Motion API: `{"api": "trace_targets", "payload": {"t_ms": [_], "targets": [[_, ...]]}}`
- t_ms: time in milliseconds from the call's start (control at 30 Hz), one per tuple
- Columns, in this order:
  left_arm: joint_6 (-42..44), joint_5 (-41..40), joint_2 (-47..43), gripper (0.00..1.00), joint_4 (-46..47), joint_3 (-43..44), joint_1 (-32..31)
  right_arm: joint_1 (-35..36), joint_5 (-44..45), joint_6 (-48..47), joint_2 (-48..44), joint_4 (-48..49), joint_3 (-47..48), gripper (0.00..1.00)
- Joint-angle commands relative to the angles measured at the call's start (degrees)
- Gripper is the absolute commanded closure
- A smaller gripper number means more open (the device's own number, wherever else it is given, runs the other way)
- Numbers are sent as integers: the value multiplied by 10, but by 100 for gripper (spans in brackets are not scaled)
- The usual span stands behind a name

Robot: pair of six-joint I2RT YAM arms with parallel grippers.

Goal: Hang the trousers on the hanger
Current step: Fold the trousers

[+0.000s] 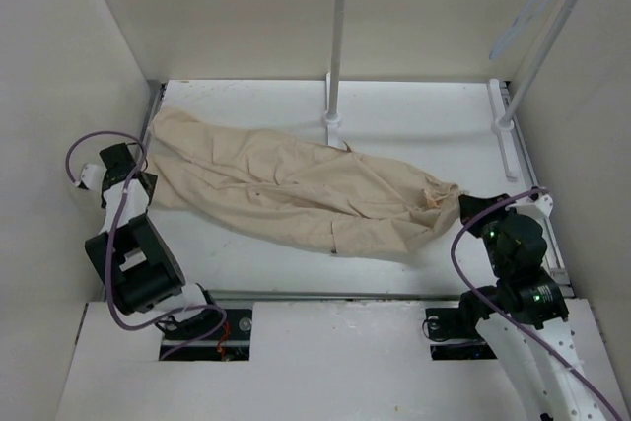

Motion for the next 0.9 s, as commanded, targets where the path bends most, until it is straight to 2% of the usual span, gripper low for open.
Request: {"api": "trace_targets", "payload": {"t_ms": [0,300,367,467,533,700,767,833,867], "targets": [[-1,-5,14,48,35,-12,16,8,-6,-5,-7,39,-2,96],[0,38,98,48,114,12,18,30,3,-7,-7,35,4,96],[-1,37,121,55,124,19,15,30,8,-7,-8,31,4,96],[-2,36,143,84,130,36,11,31,23,-8,-11,15,5,96],[-4,34,135,95,131,41,7,31,35,-7,-14,6,6,96],[-10,-24,46,98,126,62,-46,11,71,-1,0,-5,28,97],[-10,-44,37,98,92,116,-65,-7,64,0,35,5,48,98],[-10,-44,37,98,92,116,-65,-20,52,0,72,19,70,98],[-10,-42,52,98,24,212,-73,-23,54,1,84,27,75,98]]}}
